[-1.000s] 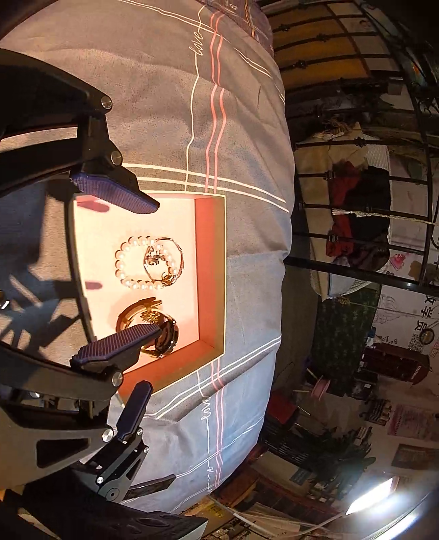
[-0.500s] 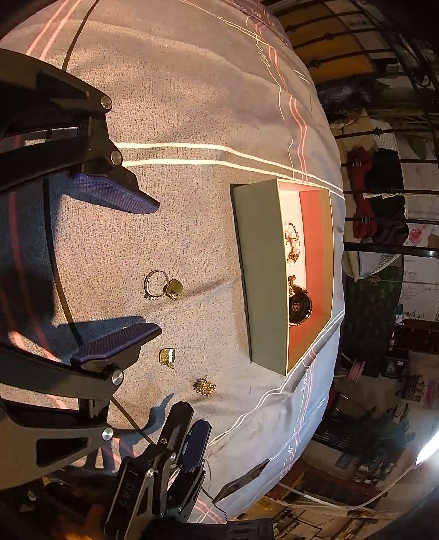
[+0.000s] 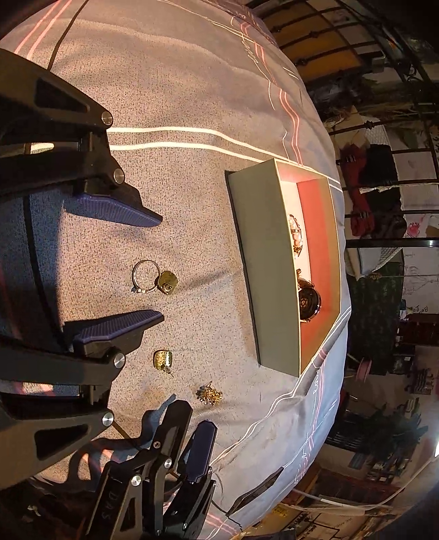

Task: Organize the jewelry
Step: 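Grasp the silver ring with the left tool while the right tool grasps a small gold square earring, then carry the ring with the left tool into the box while the right tool carries the square earring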

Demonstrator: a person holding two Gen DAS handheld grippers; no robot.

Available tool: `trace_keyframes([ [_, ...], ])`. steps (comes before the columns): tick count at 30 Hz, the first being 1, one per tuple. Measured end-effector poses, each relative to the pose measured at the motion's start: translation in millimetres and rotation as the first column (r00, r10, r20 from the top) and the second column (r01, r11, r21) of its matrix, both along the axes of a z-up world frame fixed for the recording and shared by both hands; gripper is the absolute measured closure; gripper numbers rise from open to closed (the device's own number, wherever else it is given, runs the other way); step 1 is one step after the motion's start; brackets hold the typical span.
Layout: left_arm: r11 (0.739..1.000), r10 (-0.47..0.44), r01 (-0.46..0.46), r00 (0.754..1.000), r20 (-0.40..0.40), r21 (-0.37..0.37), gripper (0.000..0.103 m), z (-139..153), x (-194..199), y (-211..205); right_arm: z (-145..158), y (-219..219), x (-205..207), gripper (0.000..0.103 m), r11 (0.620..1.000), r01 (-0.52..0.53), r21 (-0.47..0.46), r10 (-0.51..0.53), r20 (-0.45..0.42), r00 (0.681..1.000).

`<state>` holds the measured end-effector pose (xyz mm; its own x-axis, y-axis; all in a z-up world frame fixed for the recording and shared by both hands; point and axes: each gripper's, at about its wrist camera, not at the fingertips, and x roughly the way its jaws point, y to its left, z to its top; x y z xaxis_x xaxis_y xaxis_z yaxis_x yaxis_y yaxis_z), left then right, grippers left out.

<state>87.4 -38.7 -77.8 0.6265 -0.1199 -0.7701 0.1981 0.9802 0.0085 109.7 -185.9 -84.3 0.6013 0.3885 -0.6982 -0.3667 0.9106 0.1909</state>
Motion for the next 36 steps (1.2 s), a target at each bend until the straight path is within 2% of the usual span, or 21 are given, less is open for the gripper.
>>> trace_keyframes([
  [3, 1.000, -0.001, 0.001, 1.000, 0.011, 0.017, 0.059, 0, -1, -4, 0, 2, 0, 0.054, 1.000, 0.000, -0.004, 0.000, 0.000, 1.000],
  [7, 0.999, -0.013, 0.011, 0.999, 0.031, 0.046, 0.072, 0, -4, -11, 0, 2, -1, 0.053, 1.000, 0.000, -0.006, 0.000, 0.001, 1.000],
  [10, 0.999, -0.036, 0.035, 0.999, 0.031, 0.041, 0.082, 0, -5, -13, 0, 3, -2, 0.048, 1.000, -0.005, -0.005, 0.005, 0.000, 1.000],
  [15, 1.000, -0.027, 0.027, 0.999, 0.032, 0.015, 0.083, 0, -6, -9, 3, 9, -4, 0.045, 1.000, -0.017, -0.002, 0.017, -0.001, 1.000],
  [19, 1.000, -0.010, 0.010, 1.000, 0.027, -0.003, 0.083, 3, -9, -5, 5, 24, -5, 0.045, 0.997, -0.072, 0.008, 0.072, -0.006, 0.997],
  [22, 1.000, 0.004, -0.003, 1.000, 0.021, -0.025, 0.083, 7, -12, 0, 2, 43, -4, 0.045, 0.992, -0.128, -0.019, 0.127, -0.014, 0.992],
  [23, 0.999, 0.010, -0.009, 1.000, 0.022, -0.034, 0.083, 8, -13, 3, 2, 48, -4, 0.047, 0.990, -0.133, -0.042, 0.133, -0.006, 0.991],
  [25, 0.998, 0.018, -0.017, 0.999, 0.027, -0.055, 0.083, 12, -16, 7, 1, 56, -2, 0.063, 0.986, -0.142, -0.084, 0.142, 0.000, 0.990],
  [27, 0.997, 0.030, -0.028, 0.999, 0.025, -0.065, 0.083, 14, -17, 12, 0, 58, -2, 0.081, 0.985, -0.154, -0.082, 0.154, 0.001, 0.988],
  [30, 0.997, 0.040, -0.038, 0.999, 0.030, -0.065, 0.083, 15, -18, 15, -1, 57, -4, 0.092, 0.983, -0.167, -0.075, 0.168, 0.001, 0.986],
  [36, 0.996, 0.041, -0.038, 0.999, 0.032, -0.076, 0.083, 19, -18, 15, 2, 51, -11, 0.092, 0.986, -0.160, -0.045, 0.161, 0.025, 0.987],
])
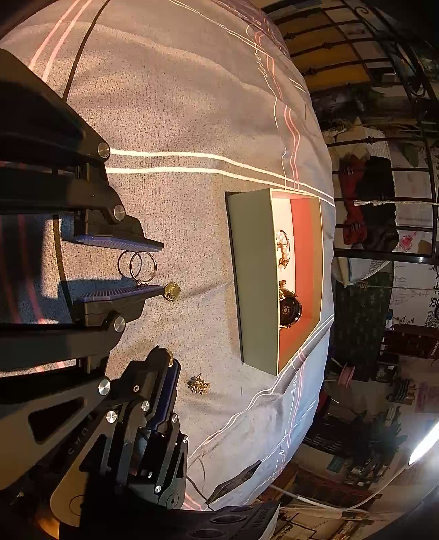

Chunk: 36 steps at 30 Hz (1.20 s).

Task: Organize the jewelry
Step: 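Carry the ring with the left tool into the box while the right tool carries the square earring, then open both tools inside the box, then withdraw both toward the remaining earrings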

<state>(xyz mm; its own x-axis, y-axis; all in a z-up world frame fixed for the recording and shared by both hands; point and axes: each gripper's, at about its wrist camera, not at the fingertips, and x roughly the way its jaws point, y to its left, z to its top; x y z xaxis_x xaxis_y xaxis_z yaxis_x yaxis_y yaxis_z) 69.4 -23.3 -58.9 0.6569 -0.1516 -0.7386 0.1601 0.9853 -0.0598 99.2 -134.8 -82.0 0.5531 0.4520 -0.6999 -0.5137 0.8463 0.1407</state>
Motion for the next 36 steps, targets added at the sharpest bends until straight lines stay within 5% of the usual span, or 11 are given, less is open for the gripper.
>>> trace_keyframes([
  [11, 1.000, -0.006, 0.006, 1.000, 0.026, -0.005, 0.083, 14, 15, -3, 20, -6, 10, 0.092, 0.999, 0.009, 0.045, -0.011, 0.036, 0.999],
  [20, 0.996, 0.065, -0.058, 0.993, 0.096, -0.074, 0.083, 62, 88, 2, 65, -2, 73, 0.092, 0.998, 0.042, 0.044, -0.047, 0.125, 0.991],
  [28, 0.996, 0.080, -0.079, 0.997, 0.017, -0.049, 0.083, 55, 154, -8, 59, 11, 136, 0.092, 0.996, 0.088, -0.028, -0.086, 0.063, 0.994],
  [36, 0.994, 0.109, -0.110, 0.992, -0.056, -0.024, 0.083, 32, 177, -6, 33, 17, 152, 0.092, 0.994, 0.084, -0.064, -0.085, -0.006, 0.996],
])
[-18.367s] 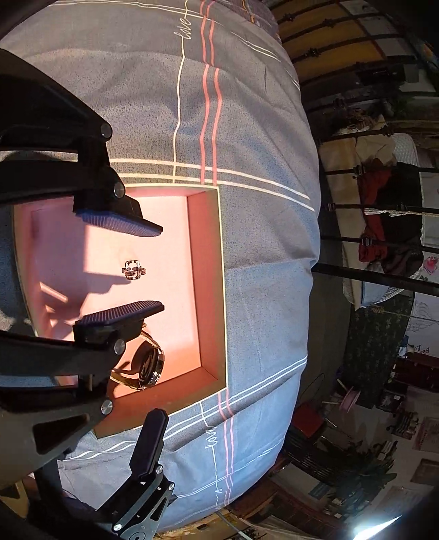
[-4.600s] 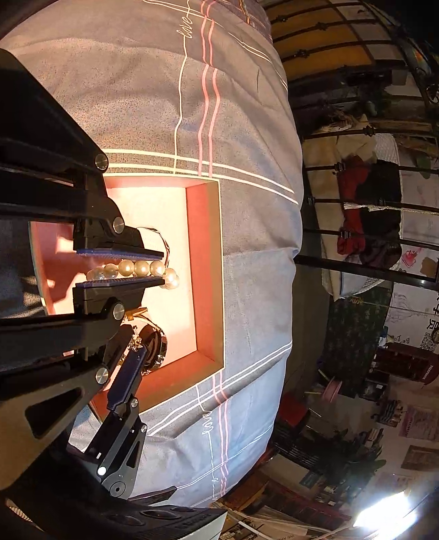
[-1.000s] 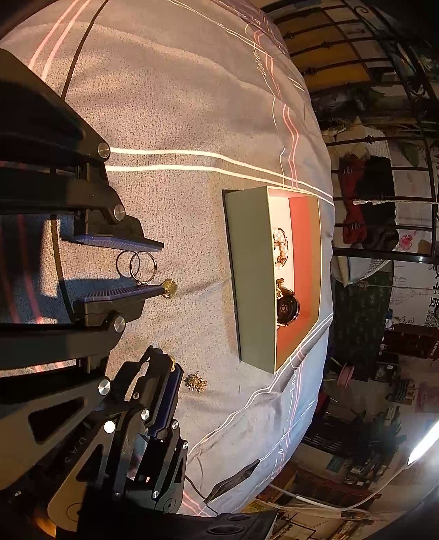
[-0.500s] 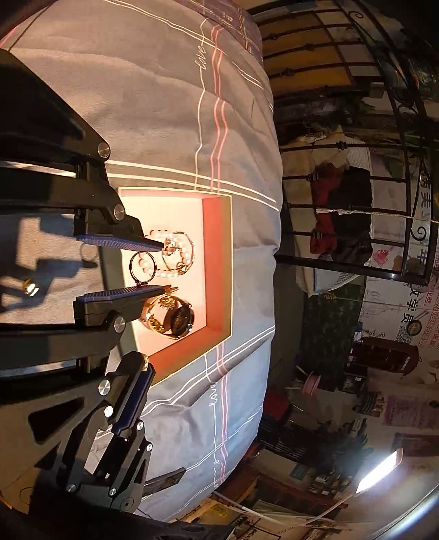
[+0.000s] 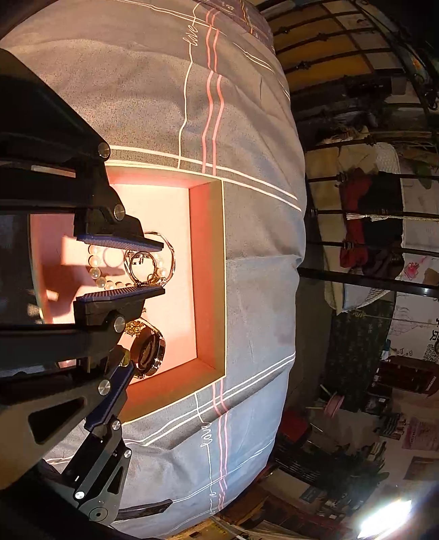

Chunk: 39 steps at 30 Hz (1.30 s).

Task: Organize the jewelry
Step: 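Open both tools inside the box, then withdraw both toward the remaining earrings, then grasp the other gold square earring with the left tool while the right tool grasps the gold flower earring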

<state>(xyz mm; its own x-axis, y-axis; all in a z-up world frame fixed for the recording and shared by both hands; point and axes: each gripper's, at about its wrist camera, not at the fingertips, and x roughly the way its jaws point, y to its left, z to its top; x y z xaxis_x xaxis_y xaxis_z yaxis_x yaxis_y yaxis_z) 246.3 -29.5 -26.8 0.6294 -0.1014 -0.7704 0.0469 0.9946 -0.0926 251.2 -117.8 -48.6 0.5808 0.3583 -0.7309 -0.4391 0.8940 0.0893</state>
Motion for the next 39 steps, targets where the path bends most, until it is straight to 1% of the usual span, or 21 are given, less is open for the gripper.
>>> trace_keyframes([
  [3, 1.000, 0.003, -0.003, 1.000, -0.021, 0.013, 0.083, -8, 4, 1, -6, 1, 2, 0.092, 1.000, 0.000, -0.002, 0.000, -0.012, 1.000],
  [8, 1.000, 0.011, -0.011, 0.999, -0.041, 0.012, 0.083, -17, 7, 3, -9, 2, 3, 0.092, 1.000, -0.002, -0.009, 0.002, -0.014, 1.000],
  [20, 1.000, 0.025, -0.024, 0.997, -0.068, 0.012, 0.083, -25, 13, 5, -12, 2, 5, 0.092, 1.000, -0.001, -0.009, 0.001, -0.021, 1.000],
  [24, 1.000, 0.024, -0.024, 0.997, -0.068, 0.003, 0.083, -24, 12, 6, -11, 1, 4, 0.092, 1.000, 0.007, -0.008, -0.007, -0.021, 1.000],
  [25, 1.000, 0.021, -0.021, 0.998, -0.065, 0.000, 0.082, -22, 11, 6, -10, 0, 3, 0.092, 1.000, 0.008, -0.004, -0.008, -0.019, 1.000],
  [27, 1.000, 0.014, -0.015, 0.998, -0.055, -0.006, 0.071, -16, 8, 7, -8, -3, 0, 0.092, 1.000, 0.013, 0.006, -0.013, -0.019, 1.000],
  [28, 1.000, 0.015, -0.016, 0.999, -0.047, -0.009, 0.065, -13, 5, 7, -7, -4, -1, 0.092, 1.000, 0.015, 0.011, -0.015, -0.017, 1.000],
  [29, 1.000, 0.012, -0.012, 0.999, -0.035, -0.018, 0.063, -8, 1, 8, -4, -7, -5, 0.091, 1.000, 0.017, 0.017, -0.017, -0.010, 1.000],
  [31, 0.999, 0.005, -0.006, 1.000, -0.010, -0.033, 0.060, 2, -12, 10, 1, -12, -14, 0.081, 0.999, 0.028, 0.032, -0.028, 0.003, 1.000],
  [32, 0.999, 0.003, -0.003, 1.000, 0.008, -0.041, 0.057, 8, -21, 11, 5, -16, -19, 0.069, 0.999, 0.034, 0.041, -0.034, 0.013, 0.999],
  [33, 0.999, -0.005, 0.006, 1.000, 0.026, -0.051, 0.055, 13, -31, 12, 9, -20, -28, 0.064, 0.998, 0.038, 0.049, -0.039, 0.029, 0.999],
  [34, 0.998, -0.011, 0.014, 0.999, 0.044, -0.057, 0.053, 18, -43, 13, 11, -24, -37, 0.064, 0.998, 0.042, 0.054, -0.044, 0.043, 0.998],
  [36, 0.997, -0.016, 0.021, 0.997, 0.073, -0.068, 0.051, 21, -70, 15, 14, -35, -58, 0.064, 0.996, 0.057, 0.063, -0.061, 0.061, 0.996],
  [39, 0.994, -0.042, 0.048, 0.997, 0.058, -0.095, 0.051, 9, -107, 15, 6, -55, -89, 0.062, 0.991, 0.087, 0.099, -0.092, 0.047, 0.995],
])
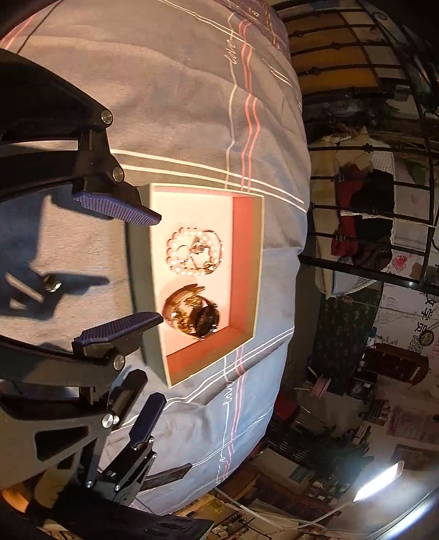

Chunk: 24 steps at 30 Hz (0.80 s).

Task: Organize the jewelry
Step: 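Grasp the other gold square earring with the left tool while the right tool grasps the gold flower earring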

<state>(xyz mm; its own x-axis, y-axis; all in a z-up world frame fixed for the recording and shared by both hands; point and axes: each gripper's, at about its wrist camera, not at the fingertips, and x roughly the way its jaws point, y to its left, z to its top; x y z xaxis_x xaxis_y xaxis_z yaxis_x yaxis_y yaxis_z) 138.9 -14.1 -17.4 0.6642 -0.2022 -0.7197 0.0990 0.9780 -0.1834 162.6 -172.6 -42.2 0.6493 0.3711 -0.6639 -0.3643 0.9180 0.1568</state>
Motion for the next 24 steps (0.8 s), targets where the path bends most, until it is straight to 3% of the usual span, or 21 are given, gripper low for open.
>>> trace_keyframes([
  [5, 0.996, -0.047, 0.050, 0.997, -0.053, 0.071, 0.051, -37, -43, -12, -30, -18, -37, 0.062, 1.000, 0.005, 0.029, -0.003, -0.076, 0.997],
  [11, 0.984, -0.074, 0.083, 0.995, -0.061, 0.155, 0.053, -54, -45, -26, -40, -11, -47, 0.061, 1.000, -0.001, 0.004, 0.001, -0.078, 0.997],
  [14, 0.974, -0.080, 0.088, 0.996, -0.048, 0.208, 0.060, -57, -45, -32, -42, -10, -49, 0.058, 1.000, -0.004, -0.003, 0.003, -0.072, 0.997],
  [18, 0.969, -0.097, 0.103, 0.995, -0.040, 0.224, 0.069, -59, -45, -37, -41, -8, -47, 0.057, 1.000, -0.007, -0.006, 0.007, -0.072, 0.997],
  [21, 0.966, -0.110, 0.115, 0.993, -0.036, 0.230, 0.088, -59, -43, -42, -39, -1, -42, 0.057, 1.000, -0.023, -0.014, 0.022, -0.069, 0.997],
  [24, 0.972, -0.102, 0.106, 0.994, -0.028, 0.212, 0.090, -59, -44, -41, -38, 9, -37, 0.057, 0.998, -0.044, -0.047, 0.041, -0.066, 0.997],
])
